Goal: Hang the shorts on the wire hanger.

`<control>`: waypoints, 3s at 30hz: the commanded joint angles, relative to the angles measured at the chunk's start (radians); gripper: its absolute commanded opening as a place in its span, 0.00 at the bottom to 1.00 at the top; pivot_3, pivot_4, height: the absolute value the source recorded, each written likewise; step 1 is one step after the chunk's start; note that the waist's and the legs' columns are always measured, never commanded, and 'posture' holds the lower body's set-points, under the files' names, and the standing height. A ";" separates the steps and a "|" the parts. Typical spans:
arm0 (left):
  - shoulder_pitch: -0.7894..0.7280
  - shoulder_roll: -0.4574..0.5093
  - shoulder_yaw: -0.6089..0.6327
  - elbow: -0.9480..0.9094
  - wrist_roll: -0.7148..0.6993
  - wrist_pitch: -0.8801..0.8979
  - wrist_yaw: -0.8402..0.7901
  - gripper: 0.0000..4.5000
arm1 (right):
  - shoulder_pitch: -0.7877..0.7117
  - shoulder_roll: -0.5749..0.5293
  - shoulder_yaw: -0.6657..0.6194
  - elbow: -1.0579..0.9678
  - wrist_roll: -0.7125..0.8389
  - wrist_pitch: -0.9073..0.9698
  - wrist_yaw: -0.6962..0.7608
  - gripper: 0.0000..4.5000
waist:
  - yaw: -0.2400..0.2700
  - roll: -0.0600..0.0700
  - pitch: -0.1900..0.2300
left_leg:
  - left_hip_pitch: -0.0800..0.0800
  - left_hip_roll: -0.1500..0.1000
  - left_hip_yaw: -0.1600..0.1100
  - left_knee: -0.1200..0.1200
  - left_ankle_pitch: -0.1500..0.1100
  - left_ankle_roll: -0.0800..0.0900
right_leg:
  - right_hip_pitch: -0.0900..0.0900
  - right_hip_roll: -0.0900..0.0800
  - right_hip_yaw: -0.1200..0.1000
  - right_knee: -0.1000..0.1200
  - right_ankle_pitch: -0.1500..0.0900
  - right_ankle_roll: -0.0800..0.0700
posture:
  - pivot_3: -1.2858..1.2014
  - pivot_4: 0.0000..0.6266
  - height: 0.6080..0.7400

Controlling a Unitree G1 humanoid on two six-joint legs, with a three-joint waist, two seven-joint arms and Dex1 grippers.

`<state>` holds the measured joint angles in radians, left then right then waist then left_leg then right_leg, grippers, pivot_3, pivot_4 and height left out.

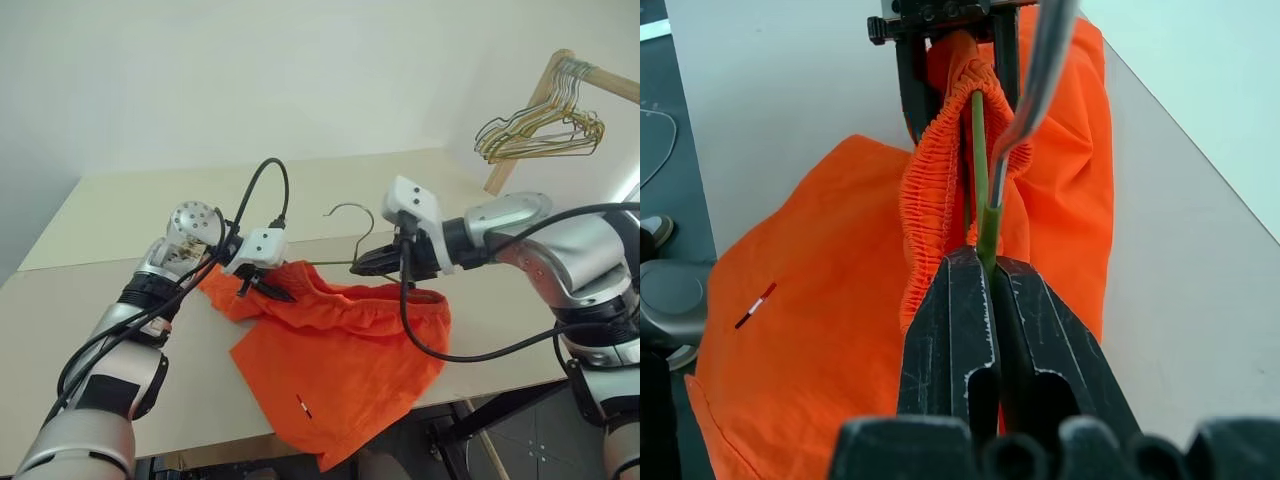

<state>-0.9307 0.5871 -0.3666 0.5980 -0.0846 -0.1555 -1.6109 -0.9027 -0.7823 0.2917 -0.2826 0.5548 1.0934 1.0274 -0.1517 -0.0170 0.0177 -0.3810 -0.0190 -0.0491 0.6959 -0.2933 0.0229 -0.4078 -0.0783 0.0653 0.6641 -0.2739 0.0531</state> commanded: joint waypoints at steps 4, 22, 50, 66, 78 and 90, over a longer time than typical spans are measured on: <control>-0.041 0.051 0.022 -0.005 -0.060 0.020 -0.004 0.86 | -0.028 -0.019 -0.024 -0.007 -0.004 -0.012 0.022 0.00 | -0.001 0.000 0.000 | 0.000 0.000 0.000 0.000 0.000 0.000 | 0.000 0.000 0.000 0.000 0.000 0.000 | 0.46 0.00 1.00; -0.039 0.089 0.003 0.194 0.111 -0.153 -0.001 0.73 | -0.028 -0.038 -0.049 -0.009 0.006 -0.009 0.027 0.00 | 0.000 0.000 0.000 | 0.000 0.000 0.000 0.000 0.000 0.000 | 0.000 0.000 -0.001 0.000 0.000 0.000 | 0.46 0.00 1.00; 0.052 0.147 0.078 0.232 0.149 -0.107 0.117 0.01 | -0.028 -0.074 -0.083 0.003 0.034 0.007 0.033 0.00 | -0.006 0.000 0.000 | 0.000 0.000 0.000 0.000 0.000 0.000 | -0.001 0.000 -0.001 0.001 0.000 0.000 | 0.46 0.00 1.00; 0.206 0.184 0.100 0.072 0.114 -0.007 0.107 0.01 | -0.015 -0.089 -0.085 -0.001 0.042 0.011 0.036 0.00 | -0.008 0.001 0.000 | 0.000 0.000 0.000 0.000 0.000 0.000 | -0.002 -0.001 0.000 0.001 0.000 0.000 | 0.45 0.00 1.00; 0.148 0.117 0.154 0.068 0.093 -0.016 0.217 0.01 | -0.015 -0.087 -0.080 -0.003 0.052 0.008 0.034 0.00 | -0.002 0.001 0.000 | -0.003 -0.001 -0.001 0.000 0.000 0.000 | -0.005 -0.003 0.000 0.001 0.000 0.000 | 0.46 0.00 1.00; 0.096 0.183 0.208 -0.083 -0.103 0.088 0.006 0.74 | -0.008 -0.071 -0.074 -0.003 0.051 -0.002 0.027 0.00 | -0.009 0.000 0.000 | -0.008 -0.001 0.000 0.000 0.002 -0.004 | -0.013 -0.002 0.000 0.010 0.000 0.000 | 0.47 0.00 1.00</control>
<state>-0.7978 0.7416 -0.1736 0.5584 -0.1389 -0.0668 -1.5696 -0.8976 -0.8547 0.2583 -0.2727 0.6041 1.1047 1.0580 -0.1611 -0.0166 0.0174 -0.3892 -0.0202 -0.0494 0.6956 -0.2912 0.0193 -0.4207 -0.0806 0.0656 0.6734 -0.2738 0.0529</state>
